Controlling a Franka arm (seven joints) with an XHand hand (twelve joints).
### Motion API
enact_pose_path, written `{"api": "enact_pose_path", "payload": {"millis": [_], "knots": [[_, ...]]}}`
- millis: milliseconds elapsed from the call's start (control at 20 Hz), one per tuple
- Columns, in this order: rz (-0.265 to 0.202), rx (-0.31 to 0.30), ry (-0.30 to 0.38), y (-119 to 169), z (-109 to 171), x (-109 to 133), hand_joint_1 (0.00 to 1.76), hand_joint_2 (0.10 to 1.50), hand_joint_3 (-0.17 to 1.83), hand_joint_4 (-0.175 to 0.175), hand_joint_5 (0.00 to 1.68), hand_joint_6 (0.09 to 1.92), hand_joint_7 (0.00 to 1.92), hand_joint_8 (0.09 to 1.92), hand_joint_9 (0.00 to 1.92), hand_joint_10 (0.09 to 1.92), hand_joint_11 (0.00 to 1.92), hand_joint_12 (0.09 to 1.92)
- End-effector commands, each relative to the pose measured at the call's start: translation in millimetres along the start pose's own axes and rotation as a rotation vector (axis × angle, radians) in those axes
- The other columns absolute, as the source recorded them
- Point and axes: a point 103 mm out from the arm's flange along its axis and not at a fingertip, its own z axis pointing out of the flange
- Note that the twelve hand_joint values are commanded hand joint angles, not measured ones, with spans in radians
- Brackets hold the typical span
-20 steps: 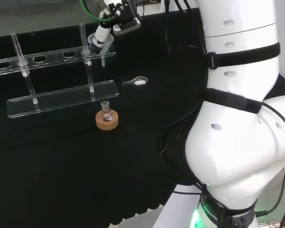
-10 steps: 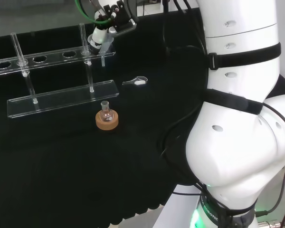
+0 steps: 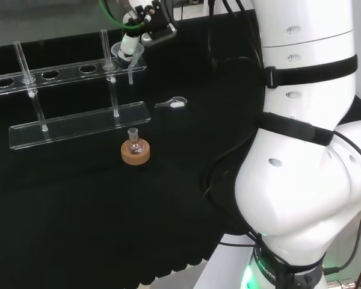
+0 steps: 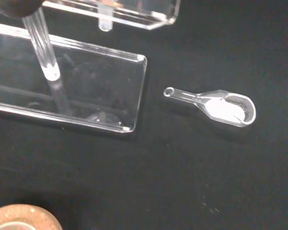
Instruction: Pick up the funnel from the transparent funnel stand.
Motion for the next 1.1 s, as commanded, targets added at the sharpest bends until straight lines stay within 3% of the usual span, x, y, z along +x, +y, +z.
{"api": "enact_pose_path", "payload": {"millis": [50, 300, 450, 500, 550, 700, 800, 900, 1100], "knots": [[-0.005, 0.005, 0.008, 0, 3, -11, 0.65, 0.76, 0.20, -0.032, 0.26, 0.09, 0.11, 0.61, 0.52, 0.63, 0.28, 1.36], [-0.001, 0.003, -0.007, 2, -1, 15, 0.65, 0.76, 0.21, -0.032, 0.27, 0.09, 0.11, 0.62, 0.52, 0.62, 0.28, 1.36], [-0.004, 0.003, -0.016, 2, -1, 16, 0.65, 0.76, 0.22, -0.033, 0.27, 0.09, 0.11, 0.62, 0.53, 0.62, 0.28, 1.36], [-0.035, -0.003, -0.025, 1, -2, 19, 0.65, 0.76, 0.22, -0.033, 0.27, 0.09, 0.11, 0.62, 0.53, 0.62, 0.28, 1.36], [-0.038, -0.002, -0.026, 1, -2, 20, 0.65, 0.76, 0.22, -0.033, 0.27, 0.09, 0.11, 0.62, 0.53, 0.62, 0.28, 1.36], [-0.021, 0.004, -0.021, 1, -2, 19, 0.65, 0.76, 0.22, -0.033, 0.27, 0.09, 0.11, 0.62, 0.53, 0.62, 0.28, 1.36], [-0.013, 0.002, 0.001, 0, 2, -1, 0.65, 0.76, 0.22, -0.034, 0.27, 0.09, 0.11, 0.62, 0.53, 0.62, 0.28, 1.36], [0.014, -0.006, -0.040, 1, 0, 5, 0.65, 0.76, 0.23, -0.036, 0.30, 0.09, 0.15, 0.63, 0.56, 0.62, 0.29, 1.35], [0.066, -0.108, -0.109, -3, -7, 21, 0.77, 0.79, 0.31, -0.041, 0.44, 0.09, 0.36, 0.67, 0.78, 0.57, 0.49, 1.27]]}}
